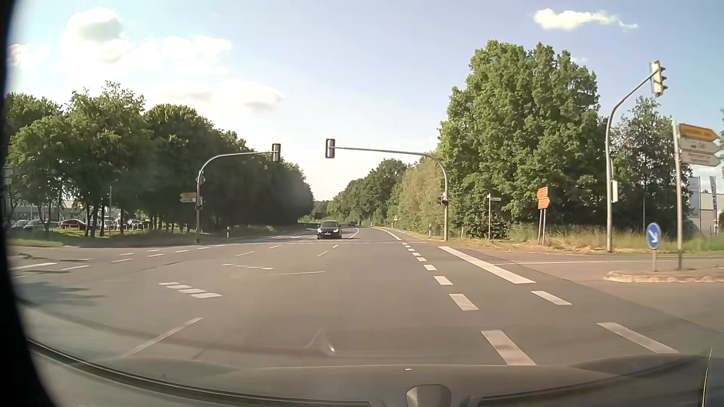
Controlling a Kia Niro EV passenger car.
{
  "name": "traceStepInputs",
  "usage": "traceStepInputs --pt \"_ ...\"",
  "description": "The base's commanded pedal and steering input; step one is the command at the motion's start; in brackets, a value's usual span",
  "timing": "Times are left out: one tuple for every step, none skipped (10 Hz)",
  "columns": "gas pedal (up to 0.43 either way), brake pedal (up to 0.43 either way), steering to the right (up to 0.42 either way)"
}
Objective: Follow the waypoints while adhering to traffic rules and regulations
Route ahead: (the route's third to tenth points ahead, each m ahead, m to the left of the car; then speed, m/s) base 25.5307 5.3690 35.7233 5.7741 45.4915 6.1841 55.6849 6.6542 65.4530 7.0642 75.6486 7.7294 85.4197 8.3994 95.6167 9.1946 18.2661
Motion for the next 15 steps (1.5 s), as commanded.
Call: traceStepInputs --pt "0.177 0.006 -0.009" --pt "0.177 0.006 -0.008" --pt "0.177 0.006 -0.006" --pt "0.177 0.006 -0.004" --pt "0.177 0.006 -0.005" --pt "0.177 0.006 -0.004" --pt "0.177 0.006 -0.004" --pt "0.177 0.006 -0.003" --pt "0.177 0.006 -0.003" --pt "0.177 0.006 -0.002" --pt "0.177 0.006 -0.003" --pt "0.177 0.006 -0.002" --pt "0.169 0.006 -0.002" --pt "0.169 0.006 -0.002" --pt "0.169 0.006 -0.001"
